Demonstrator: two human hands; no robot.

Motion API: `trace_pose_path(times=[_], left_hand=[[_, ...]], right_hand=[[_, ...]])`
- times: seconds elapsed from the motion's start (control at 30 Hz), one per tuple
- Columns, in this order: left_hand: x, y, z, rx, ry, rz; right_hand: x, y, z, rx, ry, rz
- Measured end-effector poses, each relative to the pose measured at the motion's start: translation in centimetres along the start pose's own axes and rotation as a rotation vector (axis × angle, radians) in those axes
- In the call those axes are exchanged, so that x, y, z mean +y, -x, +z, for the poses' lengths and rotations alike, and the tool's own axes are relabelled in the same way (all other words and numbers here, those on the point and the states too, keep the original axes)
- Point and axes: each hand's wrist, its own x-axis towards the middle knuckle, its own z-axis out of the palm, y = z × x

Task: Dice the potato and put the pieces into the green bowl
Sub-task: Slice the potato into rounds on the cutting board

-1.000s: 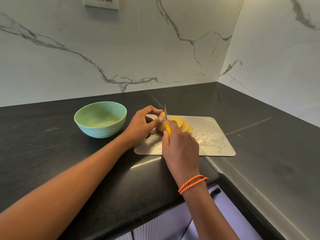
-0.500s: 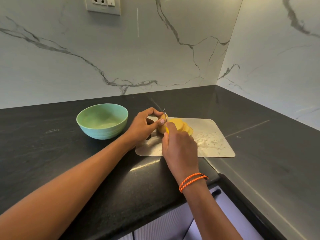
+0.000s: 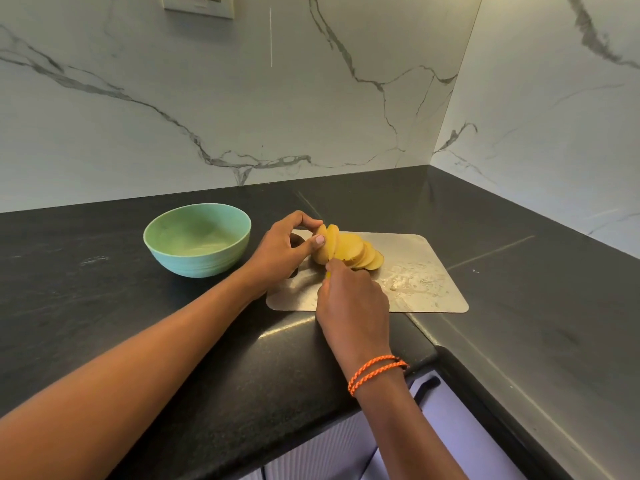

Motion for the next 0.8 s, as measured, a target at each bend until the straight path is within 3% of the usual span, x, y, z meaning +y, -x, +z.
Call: trace_pose_path(times=[0.57, 0.8], left_hand=[[-0.4, 0.1, 0.3, -0.065, 0.048, 0.023], [-0.4, 0.0, 0.6, -0.048, -0.107, 0.058]], right_hand=[[0.0, -0.5, 0.0, 0.020, 0.026, 0.013], [-0.1, -0.3, 0.0, -0.039, 0.036, -0.016]])
